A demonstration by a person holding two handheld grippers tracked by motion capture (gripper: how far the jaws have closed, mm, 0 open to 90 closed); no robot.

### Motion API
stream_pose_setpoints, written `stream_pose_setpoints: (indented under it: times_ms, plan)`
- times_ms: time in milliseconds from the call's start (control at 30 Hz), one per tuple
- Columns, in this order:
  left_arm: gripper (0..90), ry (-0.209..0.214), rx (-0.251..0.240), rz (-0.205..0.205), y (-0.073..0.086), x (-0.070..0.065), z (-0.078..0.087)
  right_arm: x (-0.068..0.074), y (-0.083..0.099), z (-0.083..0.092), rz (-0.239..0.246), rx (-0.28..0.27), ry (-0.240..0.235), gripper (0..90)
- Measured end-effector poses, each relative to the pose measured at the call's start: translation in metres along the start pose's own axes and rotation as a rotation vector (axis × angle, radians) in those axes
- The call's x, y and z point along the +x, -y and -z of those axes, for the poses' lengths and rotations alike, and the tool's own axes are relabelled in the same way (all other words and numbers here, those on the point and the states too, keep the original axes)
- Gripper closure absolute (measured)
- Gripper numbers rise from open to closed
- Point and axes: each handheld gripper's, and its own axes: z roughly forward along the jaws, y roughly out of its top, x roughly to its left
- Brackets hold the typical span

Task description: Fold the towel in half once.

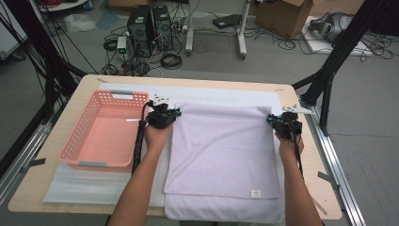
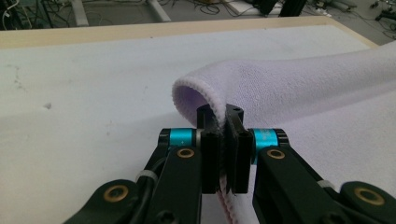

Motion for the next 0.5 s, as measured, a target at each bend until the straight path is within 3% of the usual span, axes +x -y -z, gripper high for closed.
stream_pose_setpoints:
  times_ms: [33, 133, 300, 500]
  plan:
    - [85.8, -0.003, -0.017, 0.002, -0.001, 0.000, -0.001, -0.001, 0.000, -0.002, -0.007, -0.002, 0.001, 86.5]
    - [85.8, 0.006, 0.016, 0.001, -0.006, 0.002, -0.008, -0.004, 0.002, -0.007, -0.011, 0.003, 0.003, 86.5]
    - [85.7, -0.005, -0.006, 0.027, -0.009, 0.007, -0.015, -0.008, 0.000, -0.016, -0.045, 0.007, -0.007, 86.4]
    - [84.3, -0.016, 0.013, 0.041, -0.004, 0.016, -0.018, -0.004, -0.013, -0.027, -0.001, 0.011, 0.000, 86.1]
